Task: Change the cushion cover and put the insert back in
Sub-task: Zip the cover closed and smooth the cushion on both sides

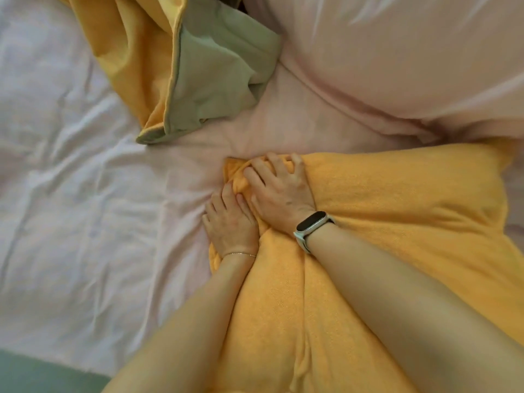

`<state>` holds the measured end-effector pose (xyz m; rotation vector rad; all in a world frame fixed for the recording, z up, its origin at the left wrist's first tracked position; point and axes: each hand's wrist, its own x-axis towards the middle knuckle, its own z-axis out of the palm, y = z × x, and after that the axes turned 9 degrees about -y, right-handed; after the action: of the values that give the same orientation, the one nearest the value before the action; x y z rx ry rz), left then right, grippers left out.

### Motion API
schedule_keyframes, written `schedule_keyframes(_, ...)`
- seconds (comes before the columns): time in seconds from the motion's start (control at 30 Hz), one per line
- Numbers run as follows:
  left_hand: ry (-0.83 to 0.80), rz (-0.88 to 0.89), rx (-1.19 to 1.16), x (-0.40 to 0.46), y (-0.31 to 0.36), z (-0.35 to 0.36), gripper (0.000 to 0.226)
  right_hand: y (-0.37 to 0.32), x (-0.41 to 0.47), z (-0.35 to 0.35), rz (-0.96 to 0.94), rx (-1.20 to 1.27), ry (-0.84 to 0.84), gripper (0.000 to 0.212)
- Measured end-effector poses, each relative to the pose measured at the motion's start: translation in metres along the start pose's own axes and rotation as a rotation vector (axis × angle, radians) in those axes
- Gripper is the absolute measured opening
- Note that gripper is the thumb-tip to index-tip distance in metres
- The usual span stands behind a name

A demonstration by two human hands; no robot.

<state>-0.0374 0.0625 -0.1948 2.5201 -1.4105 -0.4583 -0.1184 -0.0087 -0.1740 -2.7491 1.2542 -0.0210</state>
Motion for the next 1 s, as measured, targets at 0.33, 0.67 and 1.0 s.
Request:
schedule_keyframes(0.33, 0.280, 0.385, -0.204, -0.066, 0.026, -0.042, 0.016, 0.009, -0.091, -0.049, 0.019, 0.301, 0.282, 0.010)
schedule_keyframes(0.67, 0.176, 0.589, -0.228, -0.131, 0.045, -0.061, 0.004, 0.041, -0.161, -0.089, -0.204, -0.017, 0.204, 0.030)
schedule_keyframes(1.0, -0.212, 0.288, 0.015, -0.134, 0.045, -0.058, 0.041, 0.038, -0.169, -0.089, -0.153, -0.009, -0.385, 0.049)
